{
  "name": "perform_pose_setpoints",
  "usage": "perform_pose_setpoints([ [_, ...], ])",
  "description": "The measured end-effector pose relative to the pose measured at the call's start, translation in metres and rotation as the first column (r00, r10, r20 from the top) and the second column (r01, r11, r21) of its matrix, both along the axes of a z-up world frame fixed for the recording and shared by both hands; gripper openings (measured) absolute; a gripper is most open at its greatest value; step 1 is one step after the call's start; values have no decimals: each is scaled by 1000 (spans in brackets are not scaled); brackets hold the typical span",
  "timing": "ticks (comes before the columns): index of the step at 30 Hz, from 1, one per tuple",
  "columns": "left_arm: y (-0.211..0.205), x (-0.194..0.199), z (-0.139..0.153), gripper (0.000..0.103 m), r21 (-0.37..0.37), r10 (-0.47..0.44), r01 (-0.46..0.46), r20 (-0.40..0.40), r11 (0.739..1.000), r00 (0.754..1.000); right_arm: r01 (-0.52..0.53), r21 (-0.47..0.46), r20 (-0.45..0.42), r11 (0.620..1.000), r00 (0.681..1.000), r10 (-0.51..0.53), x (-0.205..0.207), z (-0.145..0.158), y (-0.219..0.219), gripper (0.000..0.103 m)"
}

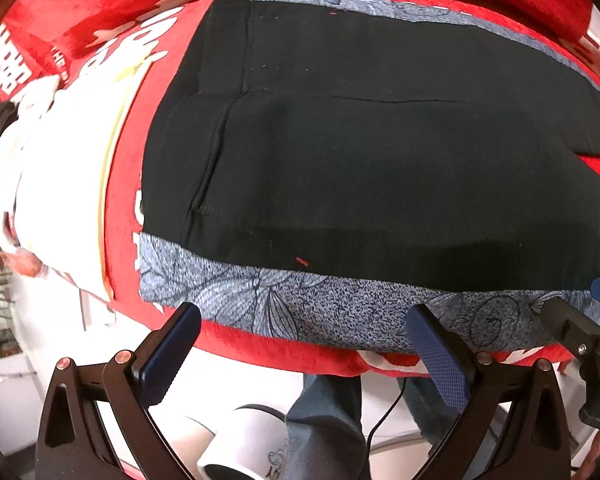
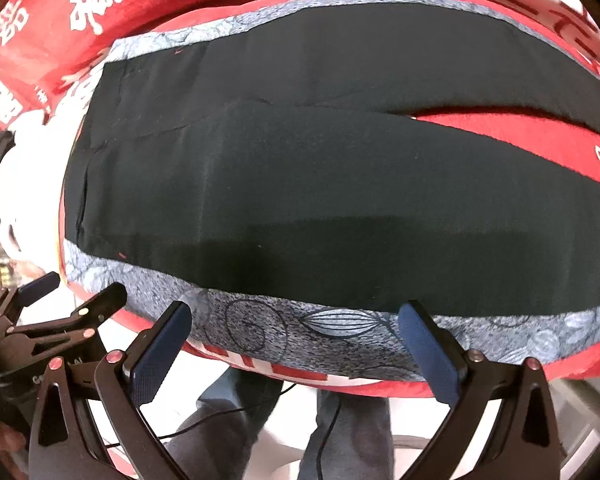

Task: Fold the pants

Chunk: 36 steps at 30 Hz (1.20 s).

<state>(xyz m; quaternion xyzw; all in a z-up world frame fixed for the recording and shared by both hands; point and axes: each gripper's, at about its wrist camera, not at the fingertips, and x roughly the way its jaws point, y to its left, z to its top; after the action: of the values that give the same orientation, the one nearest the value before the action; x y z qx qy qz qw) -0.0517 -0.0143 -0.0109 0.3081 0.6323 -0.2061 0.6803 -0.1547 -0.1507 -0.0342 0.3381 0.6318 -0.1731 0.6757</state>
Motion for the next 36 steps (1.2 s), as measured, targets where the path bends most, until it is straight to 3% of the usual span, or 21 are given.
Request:
perform_pose_setpoints([
  [6,6,-8,-4,103,0,20,-20,-14,1000,1000,-8,10,31,1000,999,7,-7,-1,-4,103],
  [9,13,-7,-4,103,-42,14,-15,-14,999,1000,44,131,129,990,990,-61,-15,-5,-3,103],
  [13,34,6,-11,103,-94,33,-37,-46,995,998,88,291,221,953,963,-156,-19,-16,13,103],
  [17,65,23,-21,103,-133,55,-64,-73,989,996,137,451,250,882,929,-272,-15,-37,47,103],
  [21,95,38,-28,103,-222,57,-86,-134,971,989,165,501,250,850,912,-325,-12,-59,73,103],
  [28,110,45,-36,103,-353,39,-121,-230,928,972,236,546,303,804,839,-451,-16,-85,90,100],
  [29,110,45,-37,103,-366,37,-125,-239,922,970,244,553,312,797,826,-470,-15,-87,89,97],
  [32,102,42,-41,103,-396,26,-133,-263,909,964,299,572,291,764,797,-530,-15,-95,79,54],
  [35,96,39,-44,103,-417,12,-140,-295,898,955,323,638,239,699,779,-579,-12,-109,77,17],
  [36,95,39,-45,103,-420,9,-142,-304,896,953,317,657,248,684,766,-594,-11,-105,74,15],
])
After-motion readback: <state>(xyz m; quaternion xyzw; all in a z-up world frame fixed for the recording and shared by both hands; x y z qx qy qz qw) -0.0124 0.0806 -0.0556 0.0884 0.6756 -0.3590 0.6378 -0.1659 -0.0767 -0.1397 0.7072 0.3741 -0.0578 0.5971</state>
